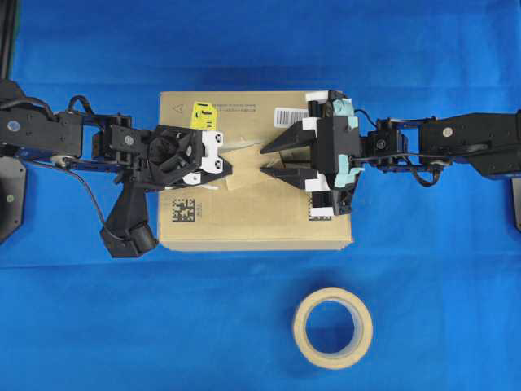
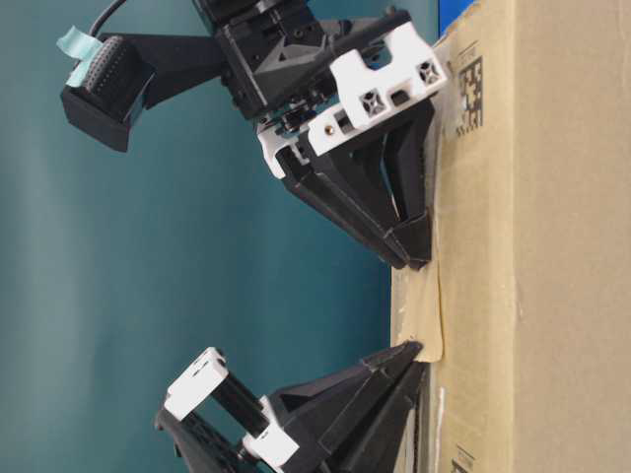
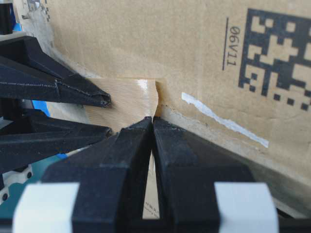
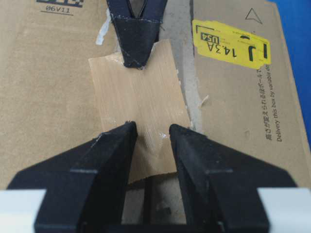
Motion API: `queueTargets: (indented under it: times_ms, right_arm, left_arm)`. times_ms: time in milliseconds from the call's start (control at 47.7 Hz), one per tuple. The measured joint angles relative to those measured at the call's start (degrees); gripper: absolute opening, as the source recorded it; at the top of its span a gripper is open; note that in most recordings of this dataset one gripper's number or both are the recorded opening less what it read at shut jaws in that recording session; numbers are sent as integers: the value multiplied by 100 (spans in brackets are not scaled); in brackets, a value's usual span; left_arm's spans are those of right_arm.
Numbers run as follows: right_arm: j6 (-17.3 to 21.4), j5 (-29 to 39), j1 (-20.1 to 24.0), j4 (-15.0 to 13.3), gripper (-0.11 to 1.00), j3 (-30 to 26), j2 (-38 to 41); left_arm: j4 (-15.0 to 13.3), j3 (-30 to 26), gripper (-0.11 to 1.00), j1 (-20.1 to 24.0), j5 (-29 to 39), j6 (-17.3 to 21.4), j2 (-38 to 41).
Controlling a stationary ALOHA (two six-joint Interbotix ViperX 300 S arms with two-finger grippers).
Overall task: Apply tape along the seams of the closed cardboard box to seal it securely.
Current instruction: 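Bring the right gripper in and press the tape strip onto the box top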
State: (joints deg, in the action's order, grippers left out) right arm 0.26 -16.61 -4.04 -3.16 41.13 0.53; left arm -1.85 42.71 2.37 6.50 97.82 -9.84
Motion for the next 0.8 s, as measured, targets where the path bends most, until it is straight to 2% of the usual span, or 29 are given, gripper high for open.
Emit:
queueTargets:
  times_ms: [315, 399, 545, 713, 797]
  right_arm:
    - [9, 26, -9, 18, 43, 0, -9]
    - [9, 26, -9, 18, 43, 0, 0]
    - [26, 26, 0, 105, 43, 0, 0]
    - [26, 26, 0, 202, 43, 0, 0]
    - [26, 35, 0, 211, 43, 0, 0]
  left_arm:
    - [9, -35, 3, 70, 0, 9, 0]
    - [9, -44, 6, 88, 0, 0, 0]
    - [9, -44, 24, 114, 79, -9, 0]
    - [0, -79, 57, 149, 141, -114, 0]
    - [9, -79, 64, 158, 158, -185, 0]
